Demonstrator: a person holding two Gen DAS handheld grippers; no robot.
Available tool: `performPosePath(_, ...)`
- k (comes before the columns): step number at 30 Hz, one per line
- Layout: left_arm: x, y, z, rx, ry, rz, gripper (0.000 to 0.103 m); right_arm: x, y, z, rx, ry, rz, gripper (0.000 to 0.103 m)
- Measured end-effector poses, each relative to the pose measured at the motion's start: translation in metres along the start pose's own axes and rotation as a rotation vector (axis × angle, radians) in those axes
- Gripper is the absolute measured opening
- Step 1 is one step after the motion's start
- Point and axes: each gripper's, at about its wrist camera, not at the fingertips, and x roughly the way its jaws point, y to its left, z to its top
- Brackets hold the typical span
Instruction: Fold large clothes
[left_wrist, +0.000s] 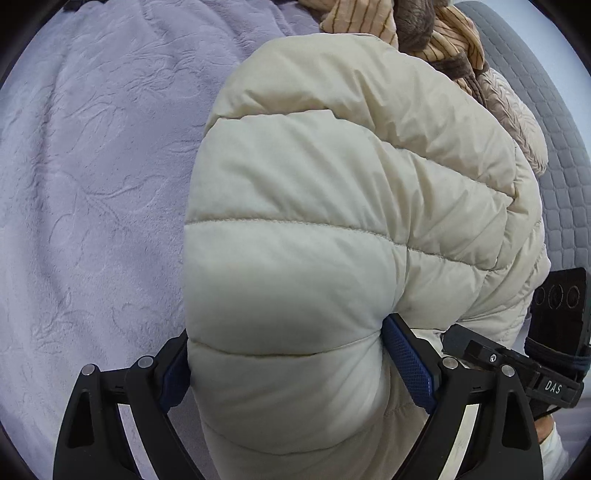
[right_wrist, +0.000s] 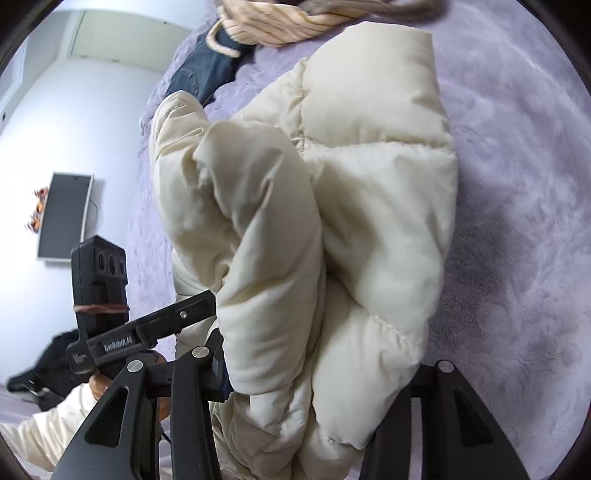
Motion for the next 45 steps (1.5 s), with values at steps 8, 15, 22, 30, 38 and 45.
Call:
performPosePath(8, -0.031, -0.001, -0.004, 0.009, -0.043, 0.005, 0.093, -0.01, 0.031, 0.0, -0.047, -0.026, 0.053, 0.048)
performPosePath(15, -0.072, 0.017, -0.009, 0.024, -0.106, -0.04, 0.089, -0.018, 0.056, 0.003, -0.056, -0.03, 0.136, 0.048)
performPosePath(22, -0.129, 0.055, -0.003, 0.064, -0.171, -0.042, 0.081, 0.006, 0.106, 0.008, -0.086, -0.048, 0.225, 0.048)
performPosePath(30, -0.117, 0.099, 0.009, -0.028, -0.156, -0.081, 0.081, 0.037, 0.108, 0.009, -0.05, -0.013, 0.138, 0.046)
performPosePath(38, -0.061, 0.129, 0.019, -0.013, 0.004, -0.207, 0.097, 0.029, 0.009, -0.003, 0.171, 0.009, 0.127, 0.046)
performPosePath(45, 0.001, 0.116, 0.026, -0.053, 0.116, -0.361, 0.097, 0.039, -0.008, -0.011, 0.229, 0.023, 0.161, 0.048)
